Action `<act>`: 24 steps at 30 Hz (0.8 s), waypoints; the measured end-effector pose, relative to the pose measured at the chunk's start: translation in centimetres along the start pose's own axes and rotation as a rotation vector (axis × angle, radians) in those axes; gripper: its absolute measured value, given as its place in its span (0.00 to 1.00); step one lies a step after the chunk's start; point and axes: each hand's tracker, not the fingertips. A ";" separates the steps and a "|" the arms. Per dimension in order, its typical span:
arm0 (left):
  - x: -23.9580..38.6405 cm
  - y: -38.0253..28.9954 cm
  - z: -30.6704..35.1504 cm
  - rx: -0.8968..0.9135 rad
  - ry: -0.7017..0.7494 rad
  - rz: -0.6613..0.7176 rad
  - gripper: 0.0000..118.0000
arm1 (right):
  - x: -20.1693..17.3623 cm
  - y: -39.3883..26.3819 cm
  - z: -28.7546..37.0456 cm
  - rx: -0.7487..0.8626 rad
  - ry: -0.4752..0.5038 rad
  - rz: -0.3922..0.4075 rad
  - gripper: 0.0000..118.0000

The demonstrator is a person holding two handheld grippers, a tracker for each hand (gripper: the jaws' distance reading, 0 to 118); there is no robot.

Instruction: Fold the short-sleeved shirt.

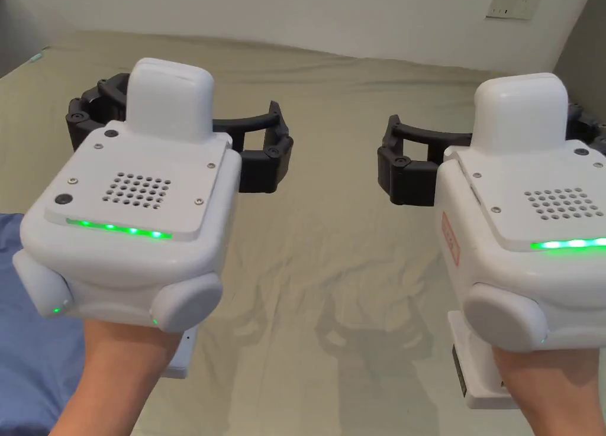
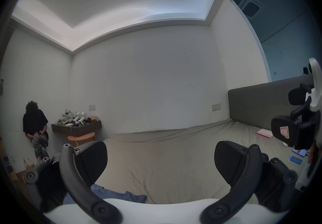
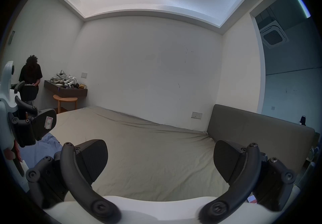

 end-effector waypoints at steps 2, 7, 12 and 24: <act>-0.3 0.0 -0.1 -0.012 -0.020 0.036 1.00 | 0.1 0.0 0.2 0.015 0.001 0.009 1.00; 0.2 -0.1 -0.6 -0.042 -0.018 0.039 0.28 | 0.7 -0.3 -0.3 -0.005 0.049 0.013 0.91; 0.6 -0.3 -1.3 -0.085 -0.040 0.033 0.00 | 1.3 -0.9 -0.3 -0.025 0.039 0.038 0.01; 1.0 -0.2 -0.8 -0.048 -0.010 -0.023 0.00 | 1.3 -1.2 -0.5 -0.045 0.048 0.037 0.01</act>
